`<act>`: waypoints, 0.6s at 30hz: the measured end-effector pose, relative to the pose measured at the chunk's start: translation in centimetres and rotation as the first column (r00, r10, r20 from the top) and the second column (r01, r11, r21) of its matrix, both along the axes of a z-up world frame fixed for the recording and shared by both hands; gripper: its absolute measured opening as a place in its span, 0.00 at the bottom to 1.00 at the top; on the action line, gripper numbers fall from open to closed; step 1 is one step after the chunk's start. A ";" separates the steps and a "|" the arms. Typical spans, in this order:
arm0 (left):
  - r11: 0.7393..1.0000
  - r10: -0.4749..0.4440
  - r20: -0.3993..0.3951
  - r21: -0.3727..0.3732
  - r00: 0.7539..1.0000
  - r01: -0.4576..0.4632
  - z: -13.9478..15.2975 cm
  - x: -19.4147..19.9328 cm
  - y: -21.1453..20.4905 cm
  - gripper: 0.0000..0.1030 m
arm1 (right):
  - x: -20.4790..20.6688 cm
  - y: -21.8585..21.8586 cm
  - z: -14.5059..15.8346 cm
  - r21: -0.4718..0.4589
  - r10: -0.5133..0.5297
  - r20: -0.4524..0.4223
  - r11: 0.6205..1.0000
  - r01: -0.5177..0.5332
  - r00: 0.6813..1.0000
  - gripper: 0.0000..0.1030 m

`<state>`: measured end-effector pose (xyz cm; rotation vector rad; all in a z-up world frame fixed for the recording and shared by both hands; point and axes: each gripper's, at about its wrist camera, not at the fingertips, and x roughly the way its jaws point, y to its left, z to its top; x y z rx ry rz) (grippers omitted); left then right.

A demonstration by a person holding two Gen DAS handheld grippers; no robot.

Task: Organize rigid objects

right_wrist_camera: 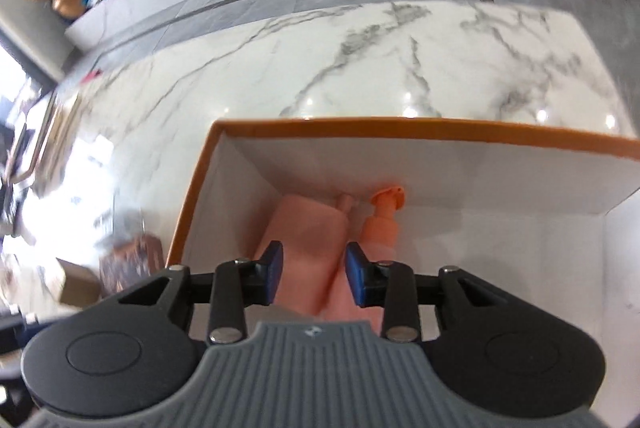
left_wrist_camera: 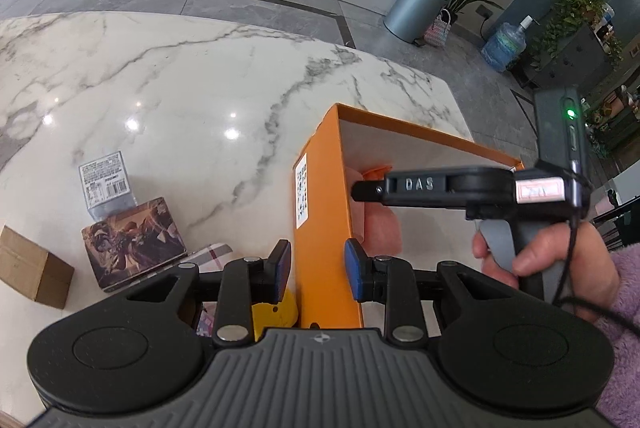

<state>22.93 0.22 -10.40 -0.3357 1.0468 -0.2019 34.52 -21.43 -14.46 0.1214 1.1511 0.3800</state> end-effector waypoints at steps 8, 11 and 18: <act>1.000 -0.010 -0.020 -0.002 1.000 0.010 -0.7 1.3 0.1 0.32 | 2.0 -0.1 -2.1 0.069 -0.016 -0.062 0.997 0.021 0.998 0.47; 1.000 -0.014 -0.023 0.000 1.000 0.014 -0.8 1.7 0.1 0.32 | 2.2 -0.4 -2.9 0.134 0.007 -0.087 0.991 0.005 0.996 0.46; 1.000 -0.015 -0.038 0.007 0.999 0.015 -1.3 2.1 0.0 0.32 | 2.6 -0.2 -3.2 0.167 0.128 -0.032 0.978 -0.121 0.991 0.43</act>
